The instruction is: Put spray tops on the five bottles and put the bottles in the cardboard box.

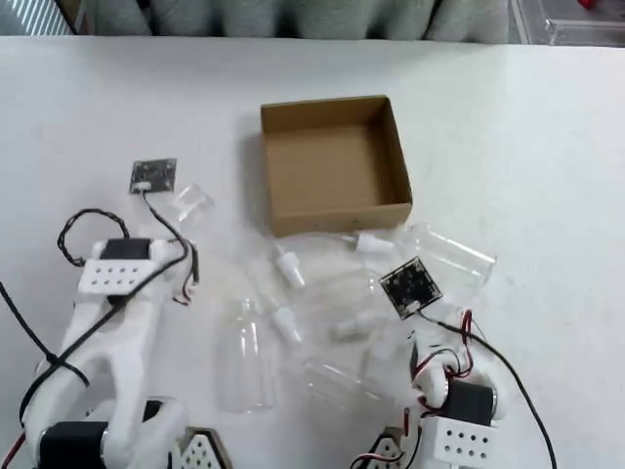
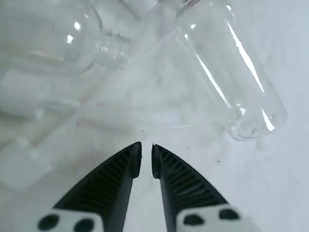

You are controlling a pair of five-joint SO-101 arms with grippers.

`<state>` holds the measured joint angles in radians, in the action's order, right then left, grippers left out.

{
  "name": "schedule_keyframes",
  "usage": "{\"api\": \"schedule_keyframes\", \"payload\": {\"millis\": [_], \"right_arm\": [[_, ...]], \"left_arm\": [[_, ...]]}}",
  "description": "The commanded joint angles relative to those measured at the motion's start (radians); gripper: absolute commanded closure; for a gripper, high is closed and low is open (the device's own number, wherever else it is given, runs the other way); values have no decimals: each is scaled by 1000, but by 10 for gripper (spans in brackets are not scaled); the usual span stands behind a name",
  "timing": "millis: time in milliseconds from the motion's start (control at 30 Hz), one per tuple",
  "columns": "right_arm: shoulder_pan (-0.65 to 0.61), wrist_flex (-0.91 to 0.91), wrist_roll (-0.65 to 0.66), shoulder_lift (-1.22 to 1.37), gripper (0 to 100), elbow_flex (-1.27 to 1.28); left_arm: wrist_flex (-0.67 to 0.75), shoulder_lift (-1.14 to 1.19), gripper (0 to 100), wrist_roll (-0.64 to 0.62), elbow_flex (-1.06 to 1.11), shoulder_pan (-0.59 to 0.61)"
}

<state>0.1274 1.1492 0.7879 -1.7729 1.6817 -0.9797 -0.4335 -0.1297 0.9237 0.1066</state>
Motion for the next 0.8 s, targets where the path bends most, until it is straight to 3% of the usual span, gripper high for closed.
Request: {"api": "schedule_keyframes", "payload": {"millis": [0, 233, 533, 767], "right_arm": [[15, 18, 5, -4, 981, 9], [15, 19, 6, -4, 981, 9], [15, 19, 9, -4, 981, 9], [15, 19, 11, -4, 981, 9]], "left_arm": [[9, 1, 972, -35, -106, 35], [11, 5, 972, -204, -118, 42], [206, 1, 954, -559, -123, 48], [253, 2, 605, -749, -117, 50]]}}
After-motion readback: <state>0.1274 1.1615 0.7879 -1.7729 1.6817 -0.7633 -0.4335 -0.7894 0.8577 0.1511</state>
